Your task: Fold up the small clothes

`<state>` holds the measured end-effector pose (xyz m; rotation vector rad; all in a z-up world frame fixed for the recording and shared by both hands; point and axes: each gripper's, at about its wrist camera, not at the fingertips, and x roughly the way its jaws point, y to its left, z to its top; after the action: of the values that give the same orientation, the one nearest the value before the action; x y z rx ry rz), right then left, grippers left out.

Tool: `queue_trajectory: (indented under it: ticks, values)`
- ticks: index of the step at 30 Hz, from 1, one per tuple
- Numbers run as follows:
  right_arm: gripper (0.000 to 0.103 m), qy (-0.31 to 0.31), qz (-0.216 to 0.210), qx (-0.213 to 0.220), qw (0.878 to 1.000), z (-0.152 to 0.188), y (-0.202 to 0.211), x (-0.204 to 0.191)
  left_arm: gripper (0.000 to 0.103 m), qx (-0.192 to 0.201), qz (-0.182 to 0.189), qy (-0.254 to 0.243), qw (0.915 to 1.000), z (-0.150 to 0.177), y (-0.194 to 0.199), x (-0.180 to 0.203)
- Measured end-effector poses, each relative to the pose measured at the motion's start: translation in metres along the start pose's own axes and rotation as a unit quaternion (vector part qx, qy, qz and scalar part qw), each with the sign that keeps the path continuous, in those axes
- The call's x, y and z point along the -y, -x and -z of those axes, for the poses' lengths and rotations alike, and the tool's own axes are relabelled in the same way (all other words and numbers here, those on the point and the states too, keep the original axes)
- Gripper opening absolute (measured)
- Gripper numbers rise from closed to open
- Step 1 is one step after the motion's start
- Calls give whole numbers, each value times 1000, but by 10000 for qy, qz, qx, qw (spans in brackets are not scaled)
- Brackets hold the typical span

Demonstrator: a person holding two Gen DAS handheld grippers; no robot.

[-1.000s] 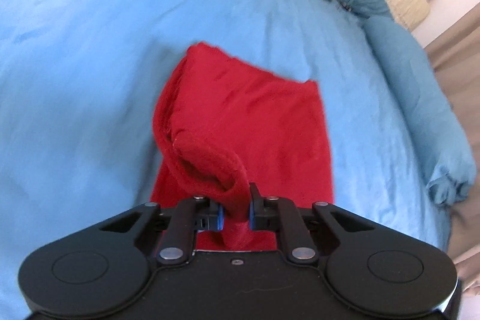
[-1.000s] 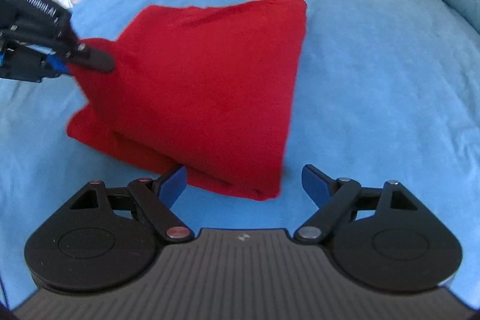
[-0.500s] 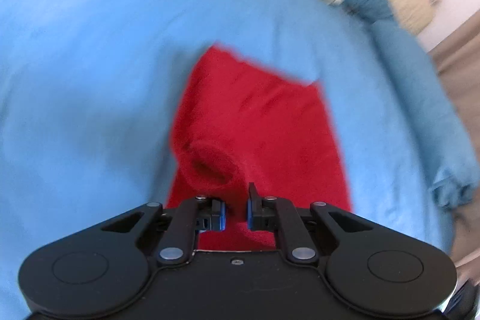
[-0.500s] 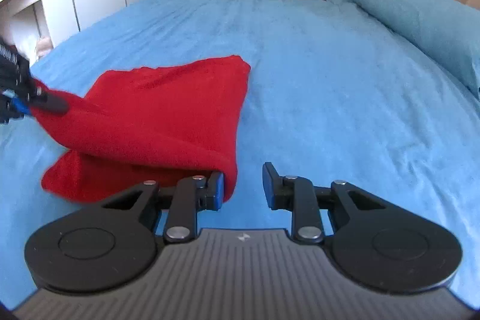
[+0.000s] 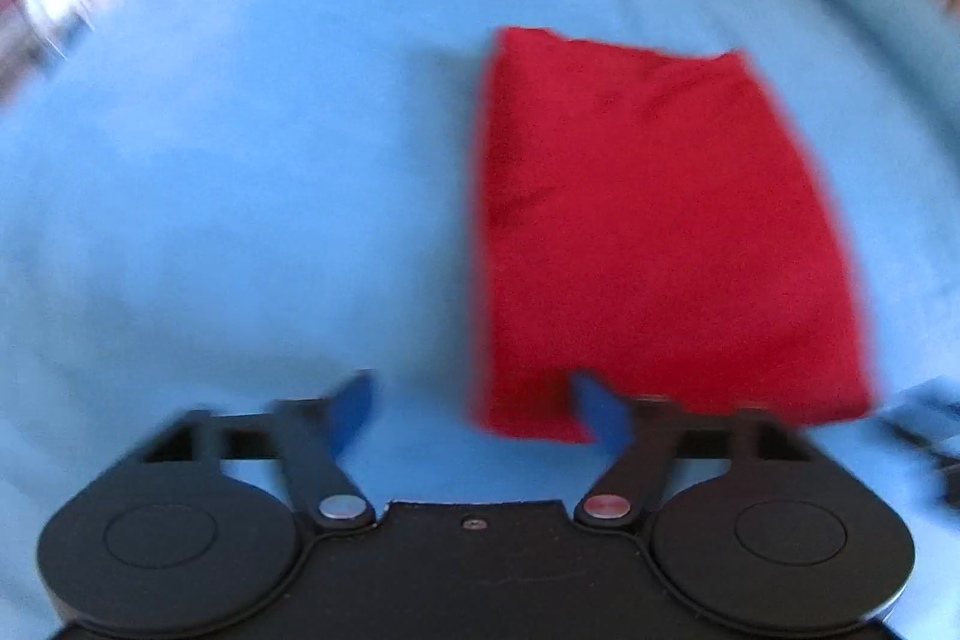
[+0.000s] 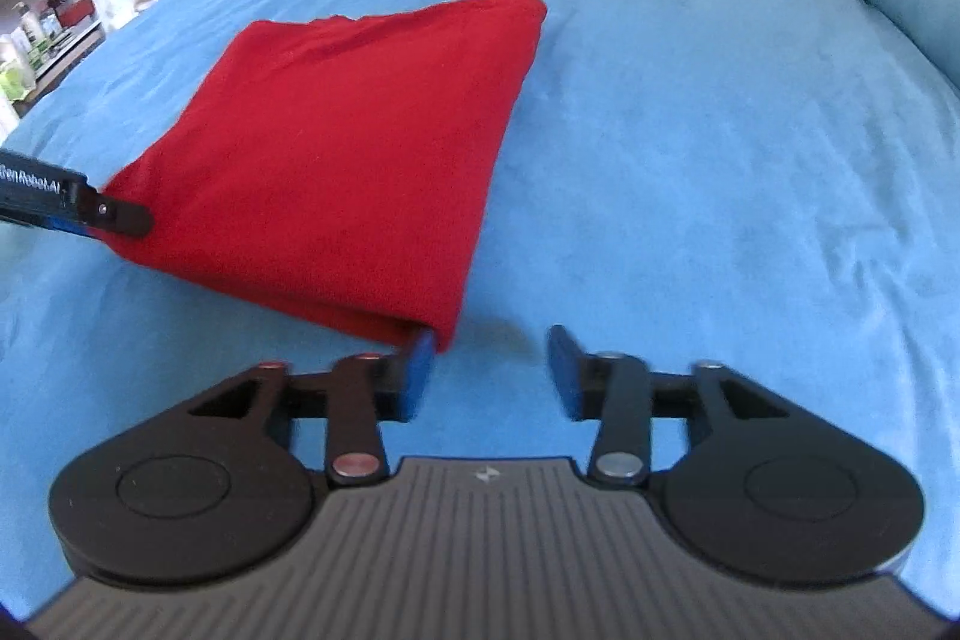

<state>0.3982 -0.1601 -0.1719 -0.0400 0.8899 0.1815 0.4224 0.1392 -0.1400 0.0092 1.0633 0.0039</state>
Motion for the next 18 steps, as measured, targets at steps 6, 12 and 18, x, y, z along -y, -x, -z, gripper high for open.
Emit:
queue_trajectory:
  ticks: [6, 12, 18]
  values:
    - [100, -105, -529, -72, 9985, -40, 32, 20, 90, 253, -96, -400, 9988, -20, 25, -14]
    - [102, -638, -1431, -669, 9854, -109, -14, 37, 103, 89, 1472, -516, 9877, -89, 8, -2]
    - [102, -1387, -1680, -1019, 9706, -130, -84, 45, 94, -205, 1615, -159, 9865, -109, -64, -8]
